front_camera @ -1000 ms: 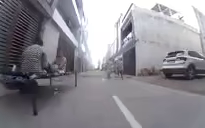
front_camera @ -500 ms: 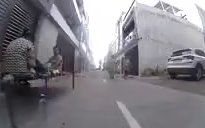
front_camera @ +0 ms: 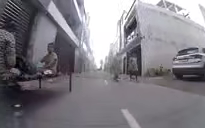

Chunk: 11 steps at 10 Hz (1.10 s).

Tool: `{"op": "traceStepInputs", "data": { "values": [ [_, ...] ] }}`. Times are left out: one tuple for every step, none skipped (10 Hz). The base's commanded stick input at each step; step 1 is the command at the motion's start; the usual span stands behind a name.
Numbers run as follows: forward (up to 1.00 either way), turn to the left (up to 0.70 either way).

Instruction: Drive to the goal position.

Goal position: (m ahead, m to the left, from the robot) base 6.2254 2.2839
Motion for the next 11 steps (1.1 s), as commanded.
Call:
{"op": "traceStepInputs", "data": {
  "values": [
    [0.85, 0.00],
    [0.85, 0.00],
    [0.85, 0.00],
    [0.85, 0.00],
    [0.85, 0.00],
    [0.85, 0.00],
    [0.85, 0.00],
    [0.85, 0.00],
    [0.85, 0.00],
    [0.85, 0.00],
    [0.85, 0.00]
  ]
}}
